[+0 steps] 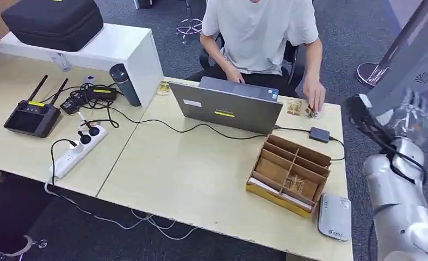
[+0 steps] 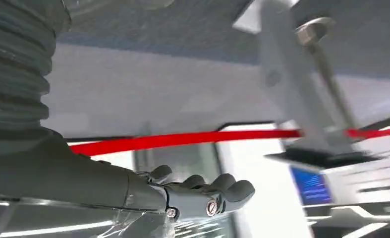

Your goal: Pass the card to the sensor for recognition and then transmit it.

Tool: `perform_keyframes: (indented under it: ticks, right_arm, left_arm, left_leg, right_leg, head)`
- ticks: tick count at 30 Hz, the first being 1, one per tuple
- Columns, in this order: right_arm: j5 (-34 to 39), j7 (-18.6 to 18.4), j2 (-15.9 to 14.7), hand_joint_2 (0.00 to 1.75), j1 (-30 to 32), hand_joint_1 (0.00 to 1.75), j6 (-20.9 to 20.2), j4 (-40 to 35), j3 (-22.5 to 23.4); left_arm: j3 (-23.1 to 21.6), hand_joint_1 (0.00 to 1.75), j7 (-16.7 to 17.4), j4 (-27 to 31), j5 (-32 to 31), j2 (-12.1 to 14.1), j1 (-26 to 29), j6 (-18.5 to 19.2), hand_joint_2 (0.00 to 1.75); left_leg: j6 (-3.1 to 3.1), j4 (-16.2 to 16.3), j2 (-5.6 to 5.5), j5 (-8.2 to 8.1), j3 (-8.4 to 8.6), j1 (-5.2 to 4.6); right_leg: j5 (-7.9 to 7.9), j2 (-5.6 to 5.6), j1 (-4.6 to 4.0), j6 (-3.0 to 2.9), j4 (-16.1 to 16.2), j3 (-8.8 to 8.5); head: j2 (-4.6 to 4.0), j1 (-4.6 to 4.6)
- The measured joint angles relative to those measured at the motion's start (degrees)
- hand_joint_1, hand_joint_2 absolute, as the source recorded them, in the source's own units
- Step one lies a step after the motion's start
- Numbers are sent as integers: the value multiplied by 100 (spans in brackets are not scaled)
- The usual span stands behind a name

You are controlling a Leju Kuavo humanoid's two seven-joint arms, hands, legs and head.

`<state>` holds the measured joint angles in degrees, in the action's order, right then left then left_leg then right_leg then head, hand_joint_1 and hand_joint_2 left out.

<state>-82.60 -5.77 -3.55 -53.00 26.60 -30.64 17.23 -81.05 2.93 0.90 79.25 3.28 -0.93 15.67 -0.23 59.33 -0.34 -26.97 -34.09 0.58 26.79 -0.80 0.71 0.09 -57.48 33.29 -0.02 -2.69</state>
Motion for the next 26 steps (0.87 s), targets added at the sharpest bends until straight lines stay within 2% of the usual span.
perform_keyframes:
  ticks: [4,8,9,12,13,14,18,23,26]
  right_arm:
    - [210,125,-896,175,406,0,197,149,581]
    - [553,208,-1845,175,1264,0,494,391,1360]
    - [671,292,-2030,175,1539,0,563,453,1598]
    - [1034,453,-2415,175,2448,0,675,636,2363]
    - [1146,503,-2450,175,2733,0,697,691,2551]
    - [1297,581,-2480,175,3069,0,708,747,2817]
    - [1539,424,-2329,175,4051,0,660,1017,3685]
    - [1519,46,-1696,175,4596,0,404,1307,4252]
    - [1055,-24,-1319,175,4705,0,144,1377,4584]
  left_arm:
    - [0,0,-120,-2,33,0,90,92,175]
    - [0,0,-210,-2,33,-15,162,114,175]
    - [0,0,-234,-2,31,-35,182,116,0]
    - [0,0,-245,-2,-17,-79,217,116,0]
    - [0,0,-251,-2,-31,-94,220,120,0]
    - [0,0,-271,-2,-50,-112,218,120,175]
    - [0,0,-321,-2,-90,-208,221,105,175]
    - [0,0,-323,-4,-162,-295,171,55,175]
    - [0,0,-323,-4,-201,-304,159,48,175]
  left_leg:
    - [22,9,-11,-15,-1,-2]
    - [44,11,-54,-33,3,0]
    - [50,10,-67,-44,0,-1]
    - [52,9,-73,-59,5,-3]
    - [51,8,-66,-61,11,-2]
    - [49,7,-67,-73,14,-1]
    - [41,-2,-55,-91,25,0]
    - [30,-10,-18,-99,56,-1]
    - [26,-12,0,-96,69,8]
  right_leg:
    - [12,-10,0,19,7,-8]
    - [38,-52,-1,47,16,-36]
    - [46,-69,0,52,16,-44]
    - [66,-78,1,47,17,-50]
    - [67,-70,-1,47,18,-49]
    - [76,-73,-2,39,17,-54]
    - [94,-62,-1,33,13,-64]
    - [101,-19,-1,21,8,-71]
    - [101,-4,-7,19,6,-73]
  head:
    - [2,-4]
    - [2,4]
    - [2,0]
    - [0,2]
    - [2,-13]
    - [2,-13]
    - [2,-13]
    - [2,-20]
    - [2,-18]
